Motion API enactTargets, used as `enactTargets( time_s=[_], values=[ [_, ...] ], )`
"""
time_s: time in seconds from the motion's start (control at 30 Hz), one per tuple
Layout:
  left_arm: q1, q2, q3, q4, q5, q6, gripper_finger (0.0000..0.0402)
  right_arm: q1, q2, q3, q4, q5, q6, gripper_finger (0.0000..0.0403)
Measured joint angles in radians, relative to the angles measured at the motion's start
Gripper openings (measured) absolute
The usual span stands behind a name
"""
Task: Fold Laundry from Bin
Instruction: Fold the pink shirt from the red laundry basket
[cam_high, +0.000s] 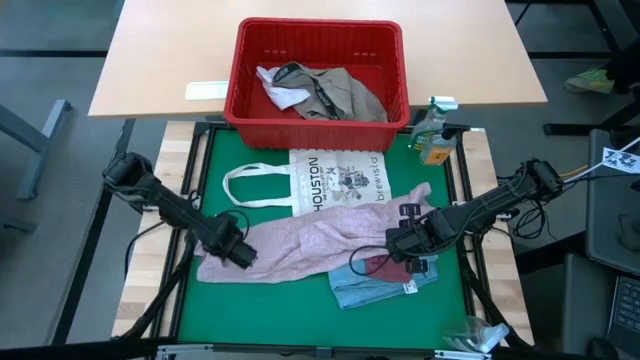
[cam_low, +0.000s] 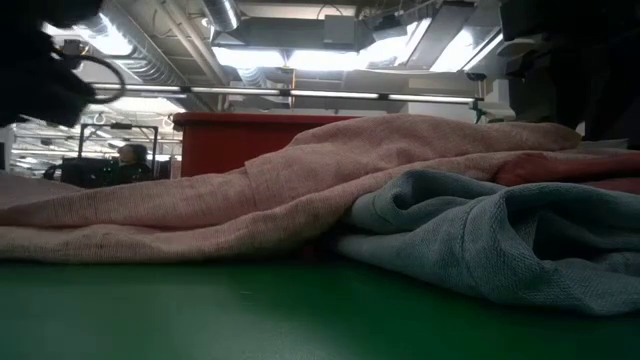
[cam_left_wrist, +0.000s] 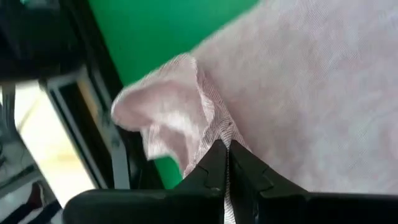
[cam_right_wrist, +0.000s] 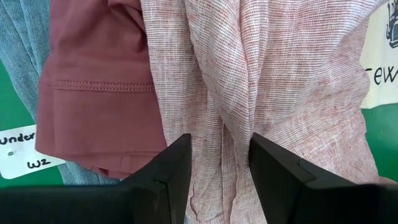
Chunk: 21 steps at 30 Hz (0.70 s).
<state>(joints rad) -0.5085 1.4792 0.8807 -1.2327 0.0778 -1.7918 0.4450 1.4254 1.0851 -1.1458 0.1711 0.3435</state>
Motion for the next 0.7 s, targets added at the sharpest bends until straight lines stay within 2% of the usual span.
enactTargets(
  time_s=[0.17, 0.3, 0.5, 0.7],
  values=[
    [-0.116, 0.0, 0.002, 0.002, 0.122, -0.129, 0.0002, 0.0, 0.0, 0.0, 0.0, 0.0, 0.0, 0.0154],
    [-0.2, 0.0, 0.002, 0.023, 0.181, -0.236, 0.0002, 0.0, 0.0, 0.0, 0.0, 0.0, 0.0, 0.0154],
    [-0.29, 0.0, 0.002, 0.086, 0.17, -0.276, 0.0006, 0.001, 0.0, 0.0, 0.0, 0.0, 0.0, 0.0154],
    [-0.321, 0.0, 0.002, 0.157, 0.168, -0.278, 0.0055, 0.001, 0.0, 0.0, 0.0, -0.006, 0.0, 0.0154]
  ],
)
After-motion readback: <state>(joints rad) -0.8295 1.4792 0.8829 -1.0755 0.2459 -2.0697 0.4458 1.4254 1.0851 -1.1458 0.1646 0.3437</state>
